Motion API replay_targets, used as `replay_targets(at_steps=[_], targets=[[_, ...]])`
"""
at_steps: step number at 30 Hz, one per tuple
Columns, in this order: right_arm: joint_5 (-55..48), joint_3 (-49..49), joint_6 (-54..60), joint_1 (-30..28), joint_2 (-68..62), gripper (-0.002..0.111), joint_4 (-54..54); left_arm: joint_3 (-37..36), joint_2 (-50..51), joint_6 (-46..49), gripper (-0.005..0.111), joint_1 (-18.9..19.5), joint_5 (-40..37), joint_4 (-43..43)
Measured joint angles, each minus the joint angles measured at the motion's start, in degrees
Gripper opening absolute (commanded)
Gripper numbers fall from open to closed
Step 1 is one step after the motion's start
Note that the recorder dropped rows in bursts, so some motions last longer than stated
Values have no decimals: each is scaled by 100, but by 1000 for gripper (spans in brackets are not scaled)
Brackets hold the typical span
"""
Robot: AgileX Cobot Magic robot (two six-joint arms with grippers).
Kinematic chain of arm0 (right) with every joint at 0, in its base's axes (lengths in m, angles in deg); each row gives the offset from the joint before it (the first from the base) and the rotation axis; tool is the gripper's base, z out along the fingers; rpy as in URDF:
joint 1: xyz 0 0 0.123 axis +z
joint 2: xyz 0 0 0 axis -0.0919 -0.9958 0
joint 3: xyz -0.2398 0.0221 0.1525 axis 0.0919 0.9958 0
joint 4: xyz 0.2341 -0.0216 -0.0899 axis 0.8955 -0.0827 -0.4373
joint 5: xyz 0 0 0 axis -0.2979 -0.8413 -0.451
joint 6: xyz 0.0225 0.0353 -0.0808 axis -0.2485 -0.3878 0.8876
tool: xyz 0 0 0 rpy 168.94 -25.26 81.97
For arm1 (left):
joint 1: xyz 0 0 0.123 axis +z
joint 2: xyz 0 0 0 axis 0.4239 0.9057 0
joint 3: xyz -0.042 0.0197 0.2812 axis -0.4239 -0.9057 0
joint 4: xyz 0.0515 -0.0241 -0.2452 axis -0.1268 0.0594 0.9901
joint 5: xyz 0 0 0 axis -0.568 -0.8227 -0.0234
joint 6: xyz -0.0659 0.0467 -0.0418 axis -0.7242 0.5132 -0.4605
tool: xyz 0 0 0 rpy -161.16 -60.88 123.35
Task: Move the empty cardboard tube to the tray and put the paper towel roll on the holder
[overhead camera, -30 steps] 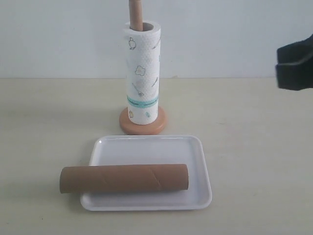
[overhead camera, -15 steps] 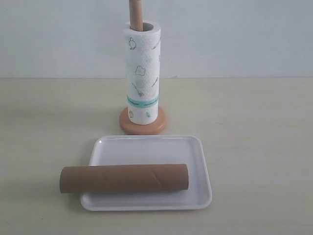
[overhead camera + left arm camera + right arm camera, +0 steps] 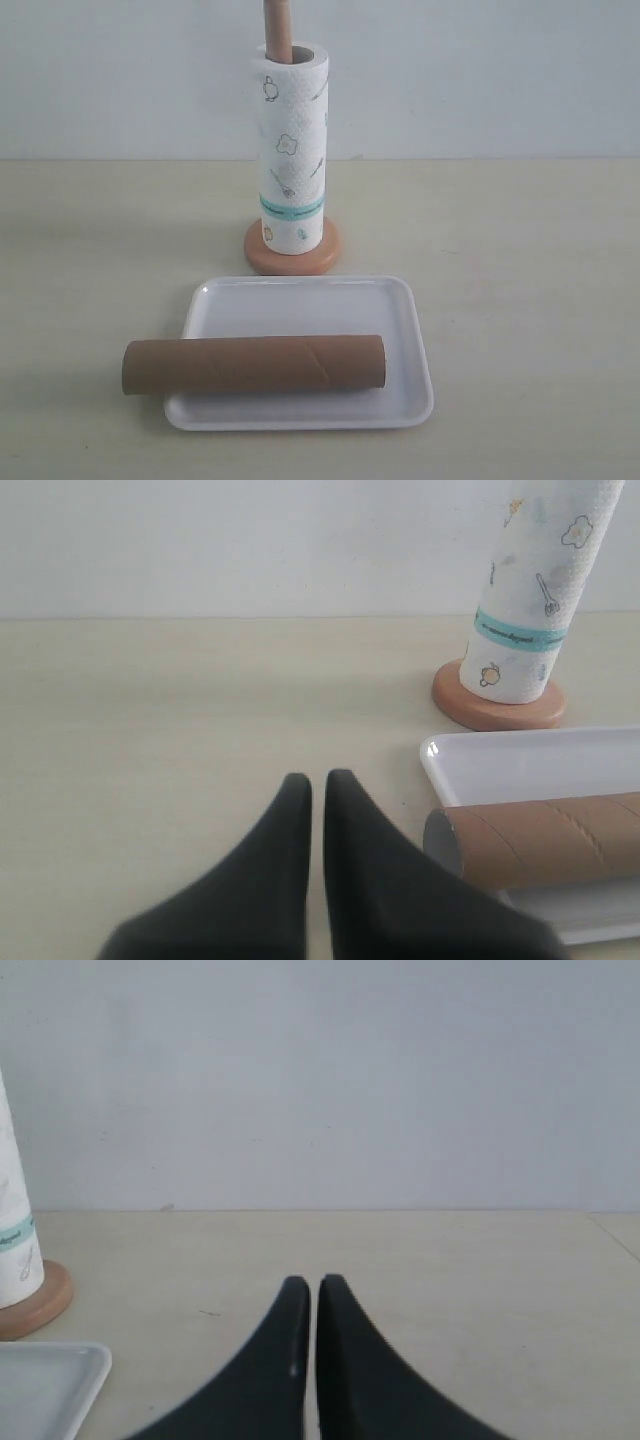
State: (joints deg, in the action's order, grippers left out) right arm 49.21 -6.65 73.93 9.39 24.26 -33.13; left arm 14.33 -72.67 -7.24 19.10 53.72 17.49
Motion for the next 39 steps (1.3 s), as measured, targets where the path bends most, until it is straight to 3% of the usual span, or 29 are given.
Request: replay_targets(at_steps=[2, 6, 15, 31, 39], targets=[[0, 0, 679, 0, 0, 3, 552, 0, 0, 0, 4, 0, 0, 0], [0, 0, 990, 0, 0, 3, 921, 0, 0, 0, 4, 0, 0, 0], [0, 0, 519, -2, 0, 3, 901, 0, 0, 0, 4, 0, 0, 0], [-1353, 35, 495, -2, 0, 3, 539, 0, 0, 0, 4, 0, 0, 0], [-1456, 35, 483, -243, 0, 3, 412, 0, 0, 0, 4, 0, 0, 0]])
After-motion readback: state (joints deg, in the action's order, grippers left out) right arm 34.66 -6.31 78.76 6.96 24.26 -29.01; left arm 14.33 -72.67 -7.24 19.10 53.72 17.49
